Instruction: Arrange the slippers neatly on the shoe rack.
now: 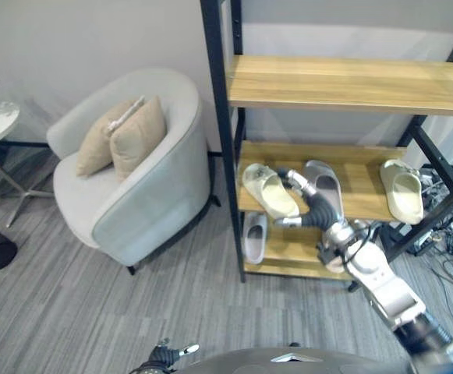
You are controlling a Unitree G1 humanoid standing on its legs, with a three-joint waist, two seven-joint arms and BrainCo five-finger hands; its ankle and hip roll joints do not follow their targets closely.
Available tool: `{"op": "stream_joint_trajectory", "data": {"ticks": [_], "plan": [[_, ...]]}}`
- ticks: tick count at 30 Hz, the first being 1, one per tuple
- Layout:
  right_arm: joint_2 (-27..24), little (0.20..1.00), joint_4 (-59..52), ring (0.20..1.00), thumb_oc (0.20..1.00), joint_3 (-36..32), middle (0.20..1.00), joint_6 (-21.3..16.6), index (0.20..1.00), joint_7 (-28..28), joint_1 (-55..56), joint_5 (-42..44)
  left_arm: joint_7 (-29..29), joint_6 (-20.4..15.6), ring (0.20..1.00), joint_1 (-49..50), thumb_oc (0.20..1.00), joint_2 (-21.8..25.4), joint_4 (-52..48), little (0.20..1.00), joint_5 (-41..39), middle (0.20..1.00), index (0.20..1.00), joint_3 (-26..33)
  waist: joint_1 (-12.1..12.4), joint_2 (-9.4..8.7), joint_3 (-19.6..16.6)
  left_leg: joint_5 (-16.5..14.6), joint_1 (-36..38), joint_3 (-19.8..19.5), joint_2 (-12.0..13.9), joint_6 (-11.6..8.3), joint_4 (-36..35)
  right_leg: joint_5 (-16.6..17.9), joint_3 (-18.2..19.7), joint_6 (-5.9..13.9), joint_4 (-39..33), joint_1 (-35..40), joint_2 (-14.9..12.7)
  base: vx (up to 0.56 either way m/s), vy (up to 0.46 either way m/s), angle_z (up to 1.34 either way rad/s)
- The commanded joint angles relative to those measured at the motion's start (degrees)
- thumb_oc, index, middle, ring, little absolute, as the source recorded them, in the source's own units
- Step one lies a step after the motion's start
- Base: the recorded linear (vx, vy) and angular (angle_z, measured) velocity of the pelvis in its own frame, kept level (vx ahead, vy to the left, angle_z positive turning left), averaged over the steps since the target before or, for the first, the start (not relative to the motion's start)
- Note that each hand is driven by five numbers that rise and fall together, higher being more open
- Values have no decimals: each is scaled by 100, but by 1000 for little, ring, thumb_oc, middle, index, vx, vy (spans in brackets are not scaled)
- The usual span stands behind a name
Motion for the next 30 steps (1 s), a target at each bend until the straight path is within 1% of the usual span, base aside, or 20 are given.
{"op": "stream_joint_trajectory", "data": {"ticks": [1,2,3,4,5,6,7,8,9,12,13,14,17,19,24,30], "plan": [[-121,1000,-683,1000,1000,-204,1000,-399,1000,-519,-212,-93,71,-83,1000,-275,1000,13,389,1000,116,1000,1000,-12,-24,-107,171,-25,-223,-115,187,-165,54,-407,-141,277,49,332,-346,35,-10,8],[-120,1000,-429,1000,1000,-245,1000,-374,1000,-624,-347,-158,65,-85,1000,-255,1000,20,388,1000,124,1000,1000,-20,5,-111,179,-22,-230,-127,190,-168,54,-418,-151,271,49,336,-339,35,-10,1],[-118,1000,-421,1000,1000,-242,1000,-379,1000,-626,-353,-159,65,-85,1000,-257,1000,21,387,1000,124,1000,1000,-19,4,-111,182,-22,-229,-127,190,-168,54,-418,-151,271,49,337,-338,15,-12,-5],[-118,1000,-157,1000,1000,-305,1000,-344,1000,-736,-483,-188,62,-89,1000,-230,1000,35,385,1000,141,1000,1000,-33,30,-113,193,-12,-242,-141,190,-170,54,-421,-165,264,49,338,-333,20,-17,5],[-210,1000,267,1000,1000,-450,1000,-266,1000,-1002,-684,-362,69,-89,1000,-199,1000,82,376,1000,178,1000,1000,-46,80,-120,211,7,-264,-167,195,-179,54,-427,-198,259,49,341,-320,20,-17,5],[-209,1000,273,1000,1000,-449,1000,-269,1000,-1004,-689,-362,69,-88,1000,-201,1000,82,376,1000,178,1000,1000,-45,79,-119,214,7,-263,-168,195,-180,54,-427,-199,258,49,343,-320,24,-17,6],[-264,1000,458,1000,1000,-541,1000,-255,1000,-1129,-751,-392,81,-93,1000,-193,1000,99,374,1000,189,1000,1000,-55,101,-121,220,13,-274,-182,197,-184,54,-434,-213,257,49,345,-312,35,-10,13],[-345,1000,829,1000,1000,-753,1000,-278,1000,-1339,-863,-291,93,-105,1000,-182,1000,119,385,1000,209,1000,1000,-88,143,-112,238,17,-295,-211,195,-192,54,-447,-247,254,49,349,-304,44,-16,19],[-373,1000,983,1000,1000,-831,1000,-292,1000,-1406,-958,-186,101,-109,1000,-182,1000,122,398,1000,212,1000,1000,-119,168,-110,246,24,-309,-228,198,-197,54,-457,-267,251,49,347,-298,35,-13,21],[-438,1000,1208,1000,1000,-892,1000,-328,1000,-1472,-1136,-20,99,-112,1000,-190,1000,130,446,1000,219,1000,1000,-163,195,-106,257,43,-347,-250,202,-214,54,-469,-293,248,49,331,-283,18,-12,9],[-602,1000,1375,1000,1000,-888,1000,-312,1000,-1545,-1340,-97,82,-109,1000,-200,1000,125,455,1000,177,1000,1000,-171,221,-109,270,55,-380,-270,202,-222,54,-469,-297,248,49,319,-273,24,-12,6],[-665,1000,1425,1000,1000,-882,1000,-284,1000,-1592,-1403,-161,79,-110,1000,-205,1000,121,451,1000,162,1000,1000,-174,230,-107,283,61,-397,-277,204,-225,54,-471,-303,248,49,310,-269,24,-12,3],[-719,1000,1534,1000,1000,-895,1000,-271,1000,-1647,-1482,-202,80,-115,1000,-212,1000,112,447,1000,148,1000,1000,-192,238,-104,293,68,-415,-291,212,-230,54,-475,-315,246,49,298,-262,0,0,0],[-978,1000,1995,1000,1000,-861,1000,-227,1000,-1740,-1784,-208,64,-146,1000,-222,1000,97,416,1000,93,1000,1000,-272,266,-88,331,101,-488,-324,220,-244,54,-484,-336,242,49,251,-242,29,-23,6],[-1211,1000,2557,1000,1000,-626,1000,-139,1000,-1677,-2189,-169,31,-187,1000,-229,1000,140,407,1000,-14,1000,1000,-340,292,-70,390,158,-624,-353,229,-276,54,-479,-350,233,49,140,-216,6,-5,3],[-1319,1000,2816,1000,1000,-585,1000,-123,1000,-1704,-2372,-99,20,-201,1000,-214,1000,125,395,1000,-93,1000,1000,-384,278,-27,451,198,-746,-376,223,-296,54,-477,-361,225,49,36,-197,9,-10,3]]}}
